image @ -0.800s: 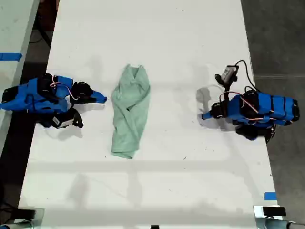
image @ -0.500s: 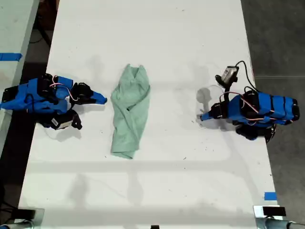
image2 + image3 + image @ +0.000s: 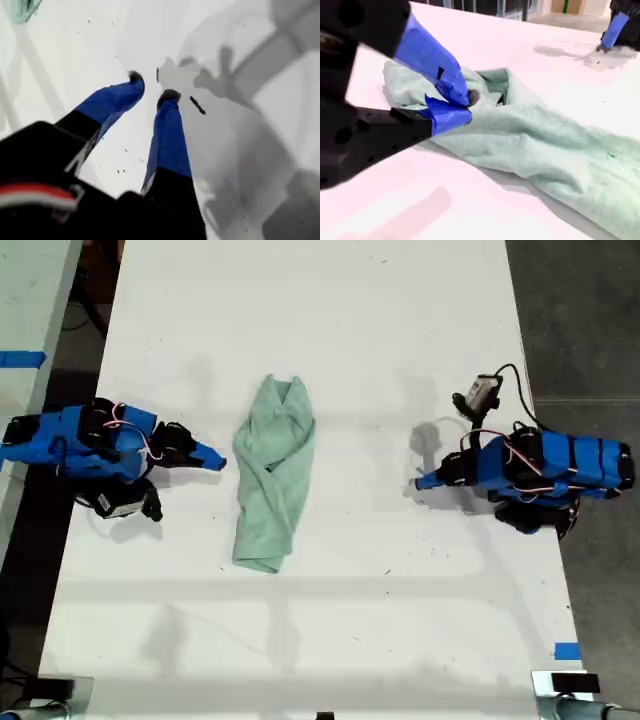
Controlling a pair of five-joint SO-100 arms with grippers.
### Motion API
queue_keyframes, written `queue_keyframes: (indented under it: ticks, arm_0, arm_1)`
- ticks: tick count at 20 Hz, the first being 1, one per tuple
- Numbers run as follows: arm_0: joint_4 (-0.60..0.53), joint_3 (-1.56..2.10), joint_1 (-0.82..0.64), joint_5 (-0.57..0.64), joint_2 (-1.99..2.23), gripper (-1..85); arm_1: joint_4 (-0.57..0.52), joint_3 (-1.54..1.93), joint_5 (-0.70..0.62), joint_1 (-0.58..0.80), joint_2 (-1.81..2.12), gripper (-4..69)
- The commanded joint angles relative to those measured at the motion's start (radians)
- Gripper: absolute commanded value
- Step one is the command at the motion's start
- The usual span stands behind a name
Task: Fold t shirt
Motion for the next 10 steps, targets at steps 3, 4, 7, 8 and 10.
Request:
queue_keyframes:
  ticks: [3, 4, 7, 8, 10]
  arm_0:
    - [0.166, -0.795, 0.141, -0.031, -0.962, 20.8]
    - [0.192, -0.922, 0.170, 0.009, -1.072, 22.2]
    - [0.167, -1.049, 0.313, 0.021, -1.178, 23.1]
    - [0.155, -1.046, 0.373, -0.025, -1.193, 22.9]
    - [0.106, -1.037, 0.486, -0.114, -1.246, 22.5]
  arm_1:
    - [-0.071, -0.761, 0.028, -0.121, -0.965, 23.2]
    - [-0.054, -0.937, 0.034, -0.156, -1.144, 23.7]
    - [0.025, -1.450, 0.041, -0.239, -1.632, 26.2]
    - [0.029, -1.605, 0.025, -0.259, -1.779, 26.7]
    - [0.008, -1.876, -0.020, -0.281, -2.031, 26.8]
